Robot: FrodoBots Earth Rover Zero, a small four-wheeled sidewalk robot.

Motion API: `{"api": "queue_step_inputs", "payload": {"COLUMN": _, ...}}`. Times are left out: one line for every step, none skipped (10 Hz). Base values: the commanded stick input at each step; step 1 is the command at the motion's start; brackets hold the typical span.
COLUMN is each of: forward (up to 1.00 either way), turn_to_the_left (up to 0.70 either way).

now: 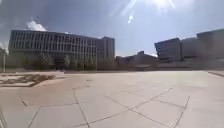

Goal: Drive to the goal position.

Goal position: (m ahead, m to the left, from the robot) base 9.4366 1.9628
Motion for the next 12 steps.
{"api": "queue_step_inputs", "payload": {"forward": 1.00, "turn_to_the_left": 0.00}}
{"api": "queue_step_inputs", "payload": {"forward": 1.00, "turn_to_the_left": 0.00}}
{"api": "queue_step_inputs", "payload": {"forward": 1.00, "turn_to_the_left": 0.00}}
{"api": "queue_step_inputs", "payload": {"forward": 1.00, "turn_to_the_left": 0.00}}
{"api": "queue_step_inputs", "payload": {"forward": 1.00, "turn_to_the_left": 0.00}}
{"api": "queue_step_inputs", "payload": {"forward": 1.00, "turn_to_the_left": 0.00}}
{"api": "queue_step_inputs", "payload": {"forward": 1.00, "turn_to_the_left": 0.00}}
{"api": "queue_step_inputs", "payload": {"forward": 1.00, "turn_to_the_left": 0.00}}
{"api": "queue_step_inputs", "payload": {"forward": 1.00, "turn_to_the_left": 0.00}}
{"api": "queue_step_inputs", "payload": {"forward": 1.00, "turn_to_the_left": 0.00}}
{"api": "queue_step_inputs", "payload": {"forward": 1.00, "turn_to_the_left": 0.00}}
{"api": "queue_step_inputs", "payload": {"forward": 1.00, "turn_to_the_left": 0.00}}
